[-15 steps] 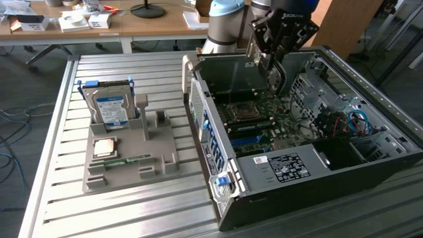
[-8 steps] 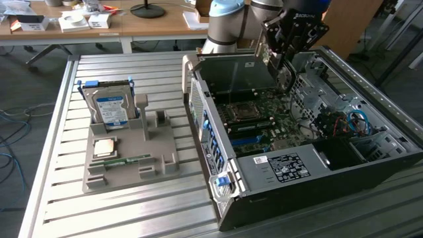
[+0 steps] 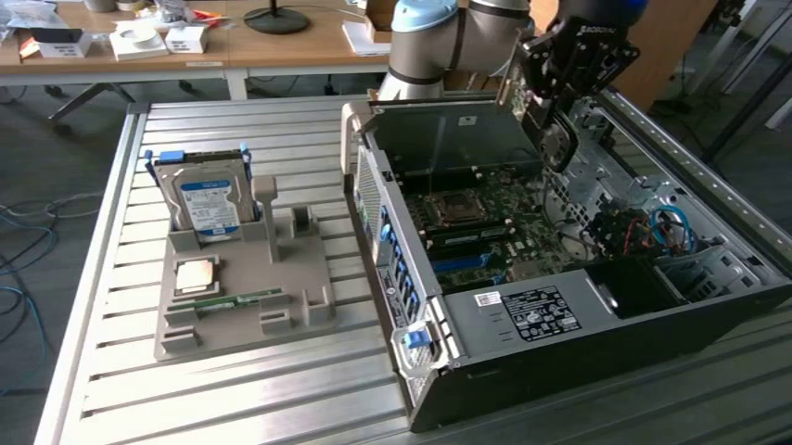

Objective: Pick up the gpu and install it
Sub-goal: 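Pick up the gpu and move the gpu toward the slot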

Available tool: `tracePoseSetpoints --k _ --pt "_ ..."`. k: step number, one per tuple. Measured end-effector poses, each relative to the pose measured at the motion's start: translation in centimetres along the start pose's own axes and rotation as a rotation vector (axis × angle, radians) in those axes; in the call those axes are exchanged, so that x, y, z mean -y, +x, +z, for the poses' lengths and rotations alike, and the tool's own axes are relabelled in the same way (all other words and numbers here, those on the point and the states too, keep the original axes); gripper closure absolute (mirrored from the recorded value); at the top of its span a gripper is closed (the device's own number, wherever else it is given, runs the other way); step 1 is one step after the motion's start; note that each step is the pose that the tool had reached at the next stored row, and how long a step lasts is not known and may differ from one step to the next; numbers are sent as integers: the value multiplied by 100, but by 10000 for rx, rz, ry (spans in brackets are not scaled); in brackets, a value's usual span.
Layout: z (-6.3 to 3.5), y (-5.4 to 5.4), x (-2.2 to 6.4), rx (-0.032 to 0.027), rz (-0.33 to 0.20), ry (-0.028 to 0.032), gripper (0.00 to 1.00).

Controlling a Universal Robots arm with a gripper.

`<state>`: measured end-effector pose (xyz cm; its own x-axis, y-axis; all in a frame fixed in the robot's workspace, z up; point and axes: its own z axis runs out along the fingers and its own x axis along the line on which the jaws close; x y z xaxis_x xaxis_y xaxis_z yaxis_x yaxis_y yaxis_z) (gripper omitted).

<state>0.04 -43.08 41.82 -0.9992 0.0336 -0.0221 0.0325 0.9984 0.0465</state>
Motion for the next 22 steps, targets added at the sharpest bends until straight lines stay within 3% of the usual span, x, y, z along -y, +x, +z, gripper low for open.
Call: tracePoseSetpoints --k 9,15,22 --pt "8 -325 -11 -1 -1 -11 74" --pt "9 -341 -11 -1 0 -11 74" --pt "11 -434 -15 -2 -1 -11 74"
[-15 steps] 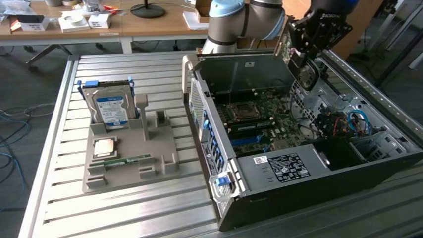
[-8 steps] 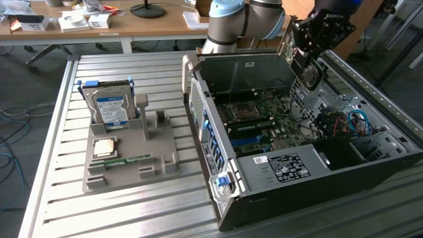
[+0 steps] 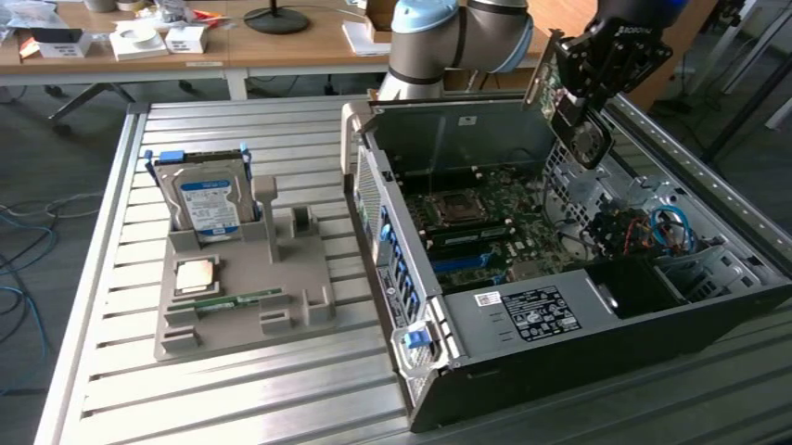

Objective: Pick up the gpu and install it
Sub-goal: 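Pick up the gpu and move the gpu toward the slot, then insert the gpu into the slot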

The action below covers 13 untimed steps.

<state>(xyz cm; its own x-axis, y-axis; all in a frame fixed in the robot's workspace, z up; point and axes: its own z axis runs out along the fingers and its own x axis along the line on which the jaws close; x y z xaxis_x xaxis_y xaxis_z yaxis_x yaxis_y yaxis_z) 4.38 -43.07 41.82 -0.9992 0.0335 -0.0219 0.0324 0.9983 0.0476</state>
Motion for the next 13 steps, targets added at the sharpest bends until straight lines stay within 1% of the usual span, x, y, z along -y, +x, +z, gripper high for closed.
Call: tracePoseSetpoints --k 13 --pt "0 0 0 0 -9 0 74"
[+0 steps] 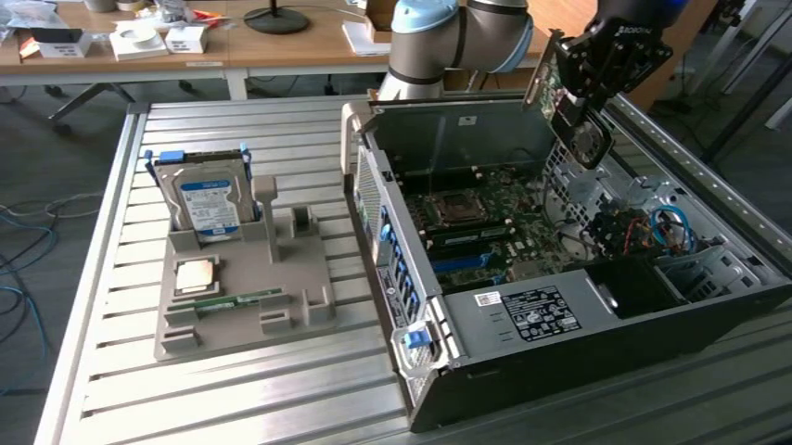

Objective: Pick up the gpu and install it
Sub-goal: 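Insert the gpu into the slot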

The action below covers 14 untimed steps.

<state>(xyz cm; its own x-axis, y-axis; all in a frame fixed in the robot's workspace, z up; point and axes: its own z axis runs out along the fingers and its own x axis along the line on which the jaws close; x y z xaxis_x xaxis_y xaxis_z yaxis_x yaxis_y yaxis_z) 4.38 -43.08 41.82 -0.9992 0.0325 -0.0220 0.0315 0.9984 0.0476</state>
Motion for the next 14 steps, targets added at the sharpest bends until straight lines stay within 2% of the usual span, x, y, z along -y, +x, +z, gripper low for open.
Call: tracePoseSetpoints --k 5,14 --pt "0 0 0 -10 -219 -4 74" --pt "0 7 0 -56 -1171 -25 74"
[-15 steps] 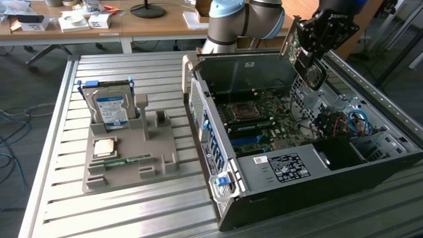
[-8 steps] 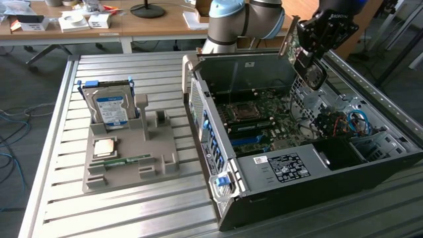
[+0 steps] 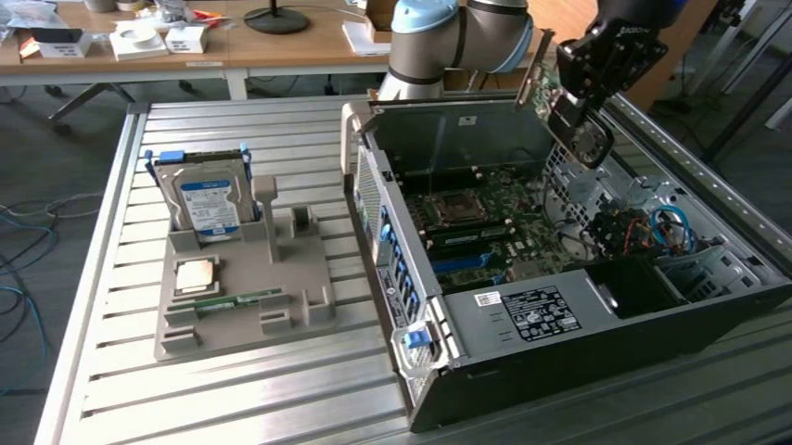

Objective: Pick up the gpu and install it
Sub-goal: 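Insert the gpu into the slot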

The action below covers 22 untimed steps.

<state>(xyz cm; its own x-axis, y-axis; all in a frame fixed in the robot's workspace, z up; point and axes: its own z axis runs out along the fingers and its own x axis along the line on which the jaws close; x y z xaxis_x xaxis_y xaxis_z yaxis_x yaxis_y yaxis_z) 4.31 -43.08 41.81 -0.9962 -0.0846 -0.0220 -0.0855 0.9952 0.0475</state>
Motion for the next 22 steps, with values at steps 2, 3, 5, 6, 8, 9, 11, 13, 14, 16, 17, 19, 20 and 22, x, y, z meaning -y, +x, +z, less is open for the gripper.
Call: tracePoseSetpoints --k 2,3,5,6,8,9,11,13,14,16,17,19,20,22 --pt "0 0 0 -13 -274 -6 74" --pt "0 0 0 -21 -433 -10 74" --pt "0 0 0 -37 -775 -17 74" --pt "1 0 0 -46 -967 -22 74" --pt "1 0 0 -64 -1331 -30 74" --pt "1 0 0 -72 -1511 -34 74" --pt "1 0 0 -89 -1871 -42 74" --pt "1 -1 0 -106 -2241 -50 74" --pt "1 -1 0 -115 -2420 -53 74" --pt "1 -1 0 -132 -2779 -61 74" --pt "1 0 0 -141 -2958 -66 74" --pt "1 -1 0 -158 -3313 -72 74" --pt "1 0 0 -167 -3502 -76 74" --pt "1 0 0 -184 -3860 -84 74"
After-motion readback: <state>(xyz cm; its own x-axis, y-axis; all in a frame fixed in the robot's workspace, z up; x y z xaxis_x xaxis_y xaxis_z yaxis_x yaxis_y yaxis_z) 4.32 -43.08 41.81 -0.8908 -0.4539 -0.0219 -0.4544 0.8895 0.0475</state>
